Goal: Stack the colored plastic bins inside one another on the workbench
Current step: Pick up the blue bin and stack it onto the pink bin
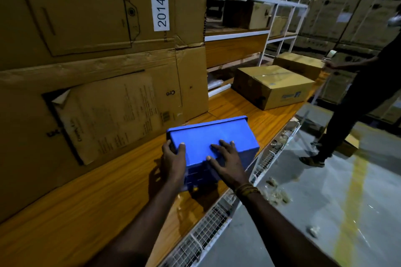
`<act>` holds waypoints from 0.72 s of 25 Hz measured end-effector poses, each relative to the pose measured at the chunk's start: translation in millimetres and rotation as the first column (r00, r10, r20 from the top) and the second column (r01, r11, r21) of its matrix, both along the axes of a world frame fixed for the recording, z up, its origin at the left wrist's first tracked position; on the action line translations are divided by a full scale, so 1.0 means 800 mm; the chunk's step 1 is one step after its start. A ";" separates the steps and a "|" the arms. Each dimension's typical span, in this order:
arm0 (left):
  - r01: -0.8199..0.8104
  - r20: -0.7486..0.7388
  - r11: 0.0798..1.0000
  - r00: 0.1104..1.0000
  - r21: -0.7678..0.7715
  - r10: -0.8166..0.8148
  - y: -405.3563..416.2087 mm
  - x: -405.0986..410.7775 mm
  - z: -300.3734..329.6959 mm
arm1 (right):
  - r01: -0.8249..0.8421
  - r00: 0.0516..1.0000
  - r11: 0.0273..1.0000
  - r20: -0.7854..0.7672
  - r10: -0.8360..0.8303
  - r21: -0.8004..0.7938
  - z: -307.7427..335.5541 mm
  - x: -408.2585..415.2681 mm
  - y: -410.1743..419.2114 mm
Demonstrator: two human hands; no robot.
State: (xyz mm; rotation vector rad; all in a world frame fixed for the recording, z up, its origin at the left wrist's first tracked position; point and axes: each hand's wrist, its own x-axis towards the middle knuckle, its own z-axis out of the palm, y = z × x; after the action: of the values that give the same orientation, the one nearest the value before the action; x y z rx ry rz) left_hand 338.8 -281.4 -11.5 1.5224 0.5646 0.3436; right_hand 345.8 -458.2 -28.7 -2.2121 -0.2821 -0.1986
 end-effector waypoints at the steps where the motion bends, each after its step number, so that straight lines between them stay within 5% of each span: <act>1: -0.009 0.029 0.999 1.000 -0.053 0.011 -0.003 -0.021 -0.003 | -0.060 0.998 0.998 -0.010 0.059 -0.007 -0.001 -0.019 0.023; 5: -0.011 0.030 0.989 0.999 -0.148 0.016 0.027 -0.044 -0.065 | -0.148 0.987 0.972 0.032 0.156 -0.180 -0.014 -0.084 0.079; 10: 0.092 -0.089 0.949 0.994 0.301 -0.067 0.050 -0.112 0.019 | -0.191 0.978 0.953 0.032 0.204 -0.234 -0.013 -0.125 0.077; 14: 0.266 -0.133 0.816 0.964 0.514 -0.230 0.086 -0.097 0.037 | -0.105 0.992 0.993 0.065 0.108 -0.053 -0.014 -0.141 0.066; 18: 0.382 -0.177 0.693 0.920 0.612 -0.350 0.085 -0.086 0.043 | 0.161 0.987 0.956 -0.051 -0.153 0.247 -0.009 -0.137 0.051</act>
State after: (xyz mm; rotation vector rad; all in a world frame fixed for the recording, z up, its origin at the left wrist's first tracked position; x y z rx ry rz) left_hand 270.0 -213.6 23.0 2.2689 0.1516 0.1885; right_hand 236.2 -417.3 -36.1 -1.9843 -0.0586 -0.2710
